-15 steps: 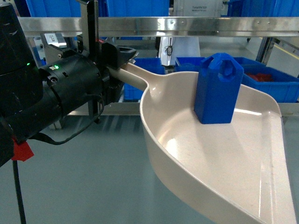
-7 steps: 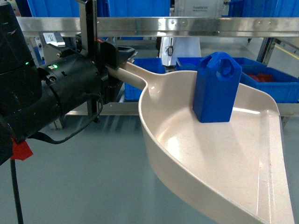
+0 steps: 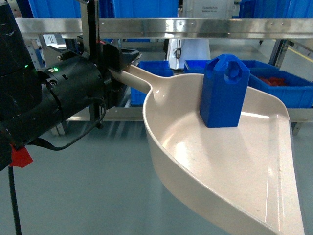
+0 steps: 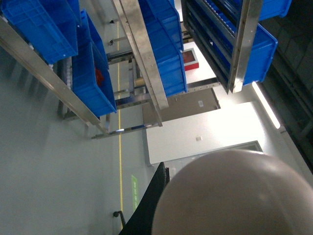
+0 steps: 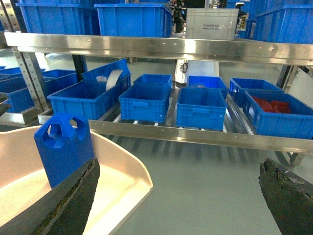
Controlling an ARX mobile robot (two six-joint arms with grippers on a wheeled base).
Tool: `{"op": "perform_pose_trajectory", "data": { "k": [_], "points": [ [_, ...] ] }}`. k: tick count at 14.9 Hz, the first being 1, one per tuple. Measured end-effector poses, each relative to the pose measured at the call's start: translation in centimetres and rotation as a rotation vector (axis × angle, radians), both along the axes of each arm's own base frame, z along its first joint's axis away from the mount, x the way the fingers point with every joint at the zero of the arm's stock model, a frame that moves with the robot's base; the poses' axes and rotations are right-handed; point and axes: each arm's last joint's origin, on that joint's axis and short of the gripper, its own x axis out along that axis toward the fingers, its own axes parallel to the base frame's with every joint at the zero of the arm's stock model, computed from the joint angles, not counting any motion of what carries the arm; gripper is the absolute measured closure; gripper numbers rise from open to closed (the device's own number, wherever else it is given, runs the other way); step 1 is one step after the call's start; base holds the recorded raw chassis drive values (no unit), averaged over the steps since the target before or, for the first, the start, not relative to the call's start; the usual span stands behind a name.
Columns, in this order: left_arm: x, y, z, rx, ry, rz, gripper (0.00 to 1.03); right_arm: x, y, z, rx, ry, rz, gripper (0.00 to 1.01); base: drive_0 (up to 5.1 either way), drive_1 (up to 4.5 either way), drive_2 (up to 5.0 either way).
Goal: Place part in tray to right shelf
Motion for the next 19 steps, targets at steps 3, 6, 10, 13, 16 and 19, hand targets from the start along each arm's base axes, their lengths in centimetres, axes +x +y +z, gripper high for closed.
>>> {"op": "perform_pose_trajectory", "data": {
  "k": [3, 6, 10, 13, 16, 19],
  "points": [
    [0.0, 0.0, 0.0, 0.0, 0.0, 0.0, 0.91, 0.0, 0.0, 0.0, 0.0, 0.0, 0.0, 0.03, -1.6, -1.63, -1.6],
    [0.0, 0.0, 0.0, 0.0, 0.0, 0.0, 0.91, 0.0, 0.0, 0.01, 0.0, -0.001, 0.0, 0.03, -1.6, -1.63, -1.6],
    [0.01, 0.0, 0.01, 0.0, -0.001, 0.0, 0.91, 0.0, 0.0, 0.01, 0.0, -0.001, 0.0, 0.03, -1.6, -1.63, -1.6],
    [0.01, 0.0, 0.02, 0.0, -0.001, 0.001, 0.91, 0.0, 0.0, 0.01, 0.0, -0.001, 0.0, 0.03, -1.1, -1.09, -1.1],
    [0.01, 0.0, 0.01, 0.0, 0.0, 0.0, 0.91, 0.0, 0.0, 0.0, 0.0, 0.0, 0.001, 0.03, 0.0, 0.0, 0.0],
    [0.01, 0.01, 0.01, 0.0, -0.001, 0.0, 0.91, 0.0, 0.0, 0.0, 0.0, 0.0, 0.0, 0.03, 0.0, 0.0, 0.0]
  ]
}}
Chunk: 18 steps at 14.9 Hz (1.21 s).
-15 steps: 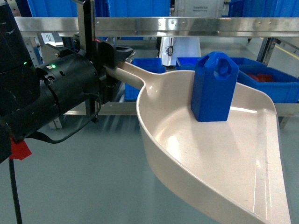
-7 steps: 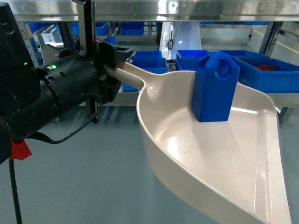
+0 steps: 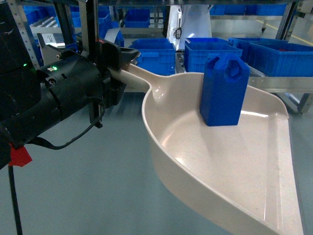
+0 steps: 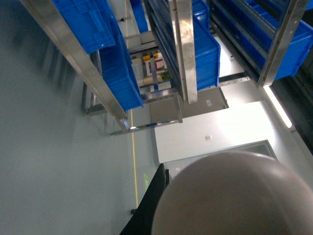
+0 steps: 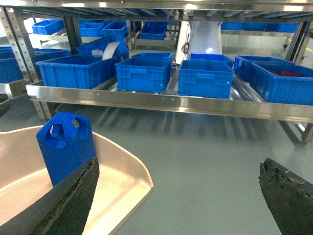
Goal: Place part in tray to right shelf
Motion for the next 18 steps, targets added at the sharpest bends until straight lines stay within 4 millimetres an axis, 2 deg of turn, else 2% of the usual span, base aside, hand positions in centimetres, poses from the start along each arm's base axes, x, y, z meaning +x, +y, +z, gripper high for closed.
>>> {"op": "perform_pose_trajectory", "data": {
  "k": [15, 18],
  "points": [
    [-0.01, -0.01, -0.02, 0.001, 0.002, 0.0, 0.91, 0.0, 0.0, 0.0, 0.0, 0.0, 0.0, 0.03, 0.0, 0.0, 0.0],
    [0.0, 0.03, -0.01, 0.0, 0.001, 0.002, 0.91, -0.01, 0.02, 0.01, 0.0, -0.001, 0.002, 0.03, 2.7, 1.13, -4.0]
  ]
}}
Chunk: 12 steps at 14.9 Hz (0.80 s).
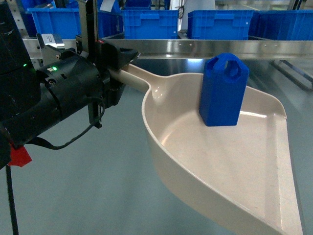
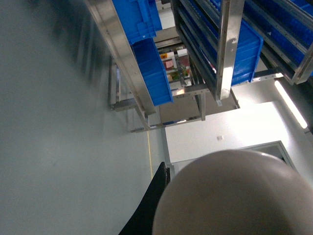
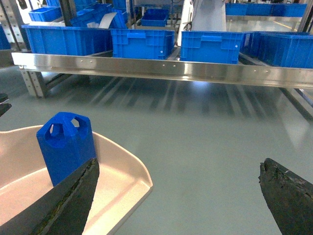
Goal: Place part in tray to right shelf
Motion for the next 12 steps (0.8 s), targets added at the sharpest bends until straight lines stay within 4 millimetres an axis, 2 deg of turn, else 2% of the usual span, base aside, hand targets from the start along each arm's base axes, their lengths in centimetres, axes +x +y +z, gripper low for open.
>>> {"op": "perform_pose_trajectory", "data": {
  "k": [12],
  "points": [
    [-0.01, -0.02, 0.0, -0.001, 0.0, -0.002, 0.91, 0.01, -0.01, 0.02, 0.001, -0.002, -0.001, 0.03, 2.7, 2.11, -5.1]
  ]
}}
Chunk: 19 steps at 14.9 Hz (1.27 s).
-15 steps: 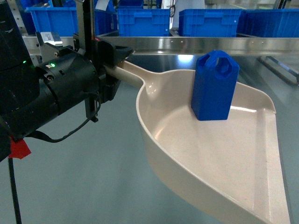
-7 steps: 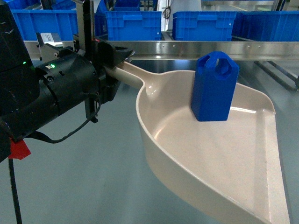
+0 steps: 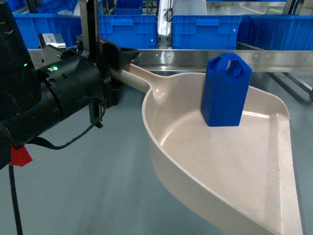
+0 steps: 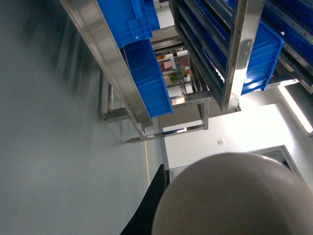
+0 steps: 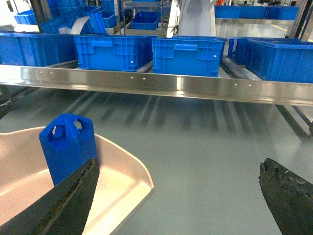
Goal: Place part in tray to right shelf
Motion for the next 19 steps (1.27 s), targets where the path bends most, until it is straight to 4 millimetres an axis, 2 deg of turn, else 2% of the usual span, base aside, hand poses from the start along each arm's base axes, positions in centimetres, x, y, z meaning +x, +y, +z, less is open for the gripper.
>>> {"op": "perform_pose_trajectory", "data": {
  "k": [19],
  "points": [
    [0.0, -0.03, 0.02, 0.001, -0.002, -0.001, 0.91, 0.0, -0.01, -0.02, 0.0, 0.002, -0.001, 0.03, 0.0, 3.99, -3.9]
  ]
}}
